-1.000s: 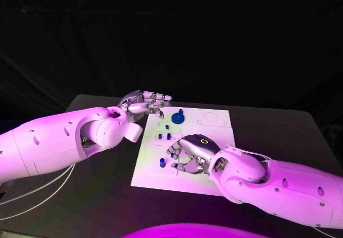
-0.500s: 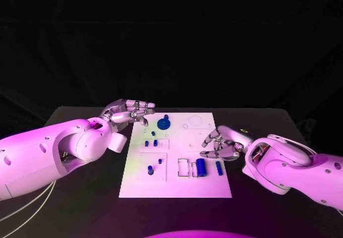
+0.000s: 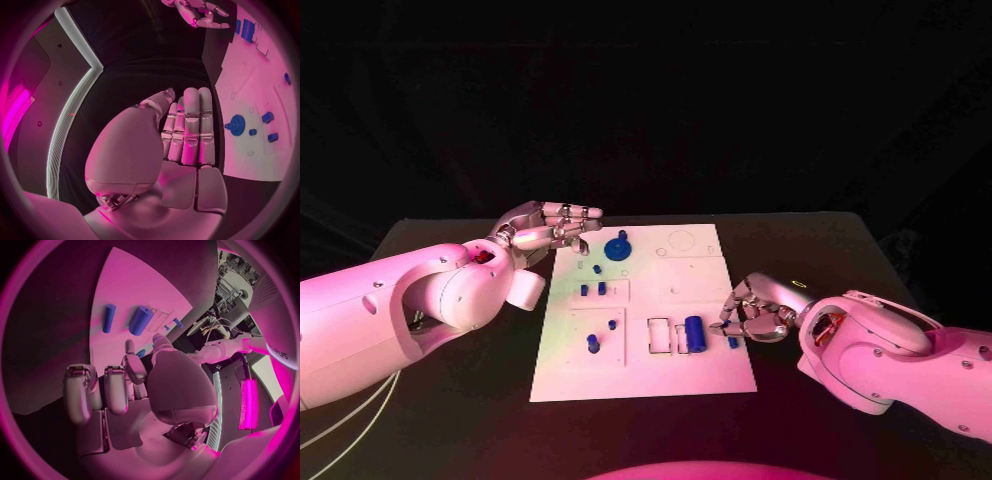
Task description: Assemble the parts on the task board
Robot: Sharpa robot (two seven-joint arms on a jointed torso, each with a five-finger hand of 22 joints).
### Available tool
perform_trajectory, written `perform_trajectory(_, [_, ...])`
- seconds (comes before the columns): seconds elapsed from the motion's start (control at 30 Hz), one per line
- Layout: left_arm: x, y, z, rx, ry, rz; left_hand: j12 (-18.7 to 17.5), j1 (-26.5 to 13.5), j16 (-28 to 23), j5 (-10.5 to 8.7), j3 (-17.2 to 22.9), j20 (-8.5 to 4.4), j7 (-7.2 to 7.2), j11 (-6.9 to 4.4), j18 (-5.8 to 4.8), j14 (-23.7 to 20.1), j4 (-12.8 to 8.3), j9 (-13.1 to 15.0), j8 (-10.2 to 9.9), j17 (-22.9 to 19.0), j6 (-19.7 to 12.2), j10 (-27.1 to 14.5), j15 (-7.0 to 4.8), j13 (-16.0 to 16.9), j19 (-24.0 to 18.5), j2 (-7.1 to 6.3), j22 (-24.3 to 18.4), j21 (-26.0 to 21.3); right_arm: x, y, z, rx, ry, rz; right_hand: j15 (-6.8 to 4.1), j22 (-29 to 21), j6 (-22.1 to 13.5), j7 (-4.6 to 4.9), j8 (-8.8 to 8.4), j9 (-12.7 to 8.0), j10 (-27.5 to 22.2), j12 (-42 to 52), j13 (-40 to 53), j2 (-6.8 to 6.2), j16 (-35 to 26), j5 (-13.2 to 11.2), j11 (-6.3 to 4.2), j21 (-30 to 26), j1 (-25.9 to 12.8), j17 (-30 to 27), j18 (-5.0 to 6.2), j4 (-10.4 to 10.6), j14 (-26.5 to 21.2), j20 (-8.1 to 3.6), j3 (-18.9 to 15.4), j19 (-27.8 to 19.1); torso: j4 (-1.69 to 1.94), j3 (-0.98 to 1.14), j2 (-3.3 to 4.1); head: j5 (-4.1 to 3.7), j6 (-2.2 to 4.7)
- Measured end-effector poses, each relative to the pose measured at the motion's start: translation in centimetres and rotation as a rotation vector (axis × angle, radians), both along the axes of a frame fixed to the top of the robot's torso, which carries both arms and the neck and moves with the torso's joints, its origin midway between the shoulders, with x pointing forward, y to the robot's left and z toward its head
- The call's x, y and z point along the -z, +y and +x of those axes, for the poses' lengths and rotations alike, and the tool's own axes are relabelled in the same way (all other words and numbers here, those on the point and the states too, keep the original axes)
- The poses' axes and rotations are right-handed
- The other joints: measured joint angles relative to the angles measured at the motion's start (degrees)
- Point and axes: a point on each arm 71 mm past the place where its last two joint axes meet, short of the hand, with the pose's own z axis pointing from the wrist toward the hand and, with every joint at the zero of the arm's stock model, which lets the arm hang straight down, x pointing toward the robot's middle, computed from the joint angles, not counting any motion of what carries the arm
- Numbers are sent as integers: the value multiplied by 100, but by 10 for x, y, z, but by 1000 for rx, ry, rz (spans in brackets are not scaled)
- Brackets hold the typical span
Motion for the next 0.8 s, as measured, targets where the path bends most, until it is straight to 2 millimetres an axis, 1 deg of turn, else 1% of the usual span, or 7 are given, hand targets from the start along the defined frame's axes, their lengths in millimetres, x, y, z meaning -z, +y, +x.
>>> perform_trajectory(0.13, [0,0,0,2,0,-1,0,0,0,0,0,0,0,0,0,0,0,0,0,0,0,0,0,0,0,0,0,0,11,8,-1,11,26,-5,0,0,-9,-9,44,36,0,74,93,15,34,1,0,0,-15,0,0,6,0,0,-54,0,4,-9,0,-20,-5])
perform_trajectory(0.17, [0,-1,0,3,0,-1,0,0,0,0,0,0,0,0,0,0,0,0,0,0,0,0,0,-1,0,0,0,0,14,10,-1,15,34,-5,0,0,-28,10,45,46,0,74,100,15,34,1,0,0,-15,0,0,-11,0,0,-77,0,7,-9,0,-20,-5])
perform_trajectory(0.23, [0,-1,0,3,0,-1,0,0,0,0,0,0,0,0,0,0,0,0,0,0,0,0,0,-1,0,0,0,0,18,15,-1,19,44,-3,0,-1,-40,-2,44,64,0,74,119,19,34,1,0,0,-19,0,1,5,0,0,-123,0,7,-9,0,1,-12])
perform_trajectory(0.27, [0,0,0,3,0,-1,0,0,0,0,0,0,0,0,0,0,0,0,0,0,0,0,0,-1,0,0,0,0,21,17,-1,22,50,-1,0,-1,-48,-10,44,71,0,74,126,45,34,1,0,0,-45,0,1,2,0,0,-139,0,4,-8,0,9,-15])
perform_trajectory(0.43, [0,0,0,4,1,-1,0,-23,0,0,0,0,0,0,0,0,0,0,0,0,0,0,0,-1,0,23,1,0,27,23,1,38,66,2,0,-1,-64,6,45,92,0,104,157,45,34,1,0,27,-45,-1,0,2,0,1,-172,0,-2,-9,1,19,-29])
perform_trajectory(0.53, [0,0,0,4,1,-1,0,-23,0,0,0,0,0,0,0,0,0,0,0,0,0,0,0,-1,0,23,1,0,31,26,3,43,73,2,0,-1,-64,6,85,107,0,104,169,68,34,1,0,27,-68,-1,0,2,0,1,-172,0,-7,-9,1,24,-31])
perform_trajectory(0.8, [0,-1,0,7,1,-2,0,-23,0,0,0,0,0,0,0,0,0,0,0,0,0,0,0,-1,0,23,-5,0,39,32,7,58,90,-1,1,-2,-64,6,89,135,0,103,182,83,55,-60,0,27,-83,-2,1,8,0,1,-211,0,-11,-6,1,70,-34])
